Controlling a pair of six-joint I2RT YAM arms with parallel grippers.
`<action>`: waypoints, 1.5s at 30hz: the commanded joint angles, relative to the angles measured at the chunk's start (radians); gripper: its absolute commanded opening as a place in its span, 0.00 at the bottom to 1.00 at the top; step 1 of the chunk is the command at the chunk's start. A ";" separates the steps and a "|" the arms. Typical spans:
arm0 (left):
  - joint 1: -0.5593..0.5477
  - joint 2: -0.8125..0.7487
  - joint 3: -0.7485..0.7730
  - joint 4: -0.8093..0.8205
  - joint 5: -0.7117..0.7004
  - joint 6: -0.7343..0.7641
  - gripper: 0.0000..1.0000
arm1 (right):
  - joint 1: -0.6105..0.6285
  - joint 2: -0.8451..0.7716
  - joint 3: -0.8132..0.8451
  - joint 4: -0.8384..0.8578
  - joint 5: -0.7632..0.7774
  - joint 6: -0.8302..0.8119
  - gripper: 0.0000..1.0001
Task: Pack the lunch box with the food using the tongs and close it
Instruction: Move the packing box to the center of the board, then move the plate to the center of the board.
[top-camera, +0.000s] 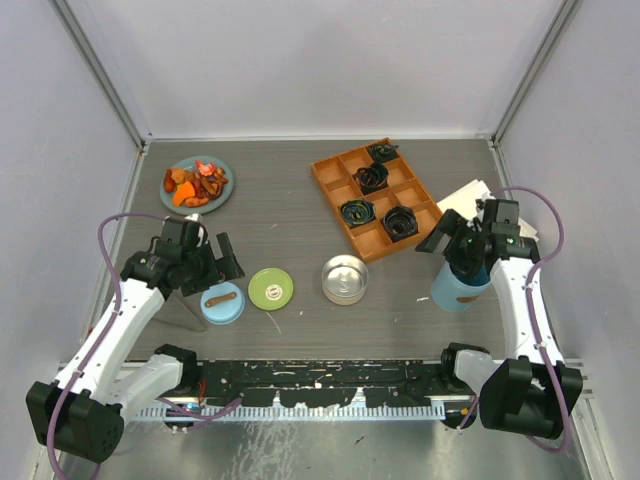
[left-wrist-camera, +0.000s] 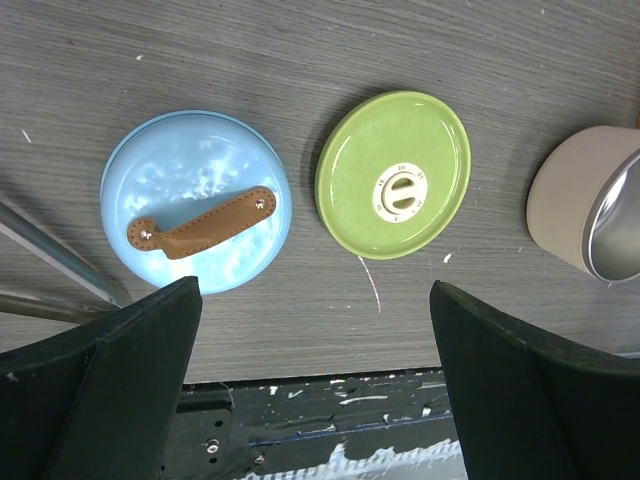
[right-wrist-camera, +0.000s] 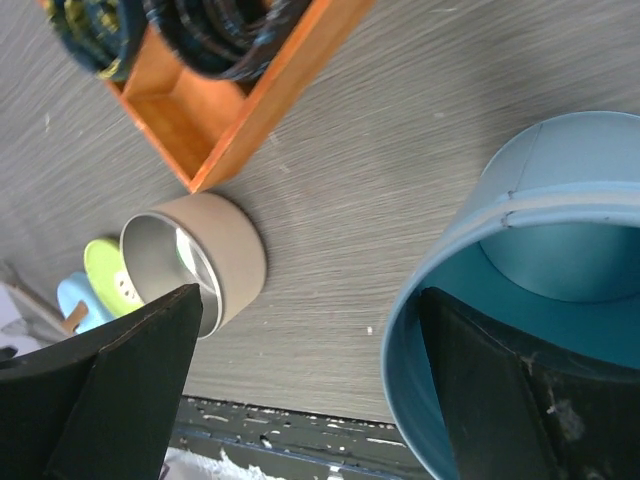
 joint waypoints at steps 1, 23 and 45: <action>0.005 -0.016 0.001 0.028 -0.047 -0.039 0.98 | 0.141 -0.025 -0.012 0.107 -0.070 0.104 0.94; 0.023 -0.151 0.030 -0.231 -0.489 -0.263 0.98 | 0.577 0.190 0.160 0.241 0.072 0.187 0.94; 0.442 0.262 0.294 -0.083 -0.304 -0.116 0.98 | 0.578 -0.034 0.335 -0.066 0.425 -0.065 1.00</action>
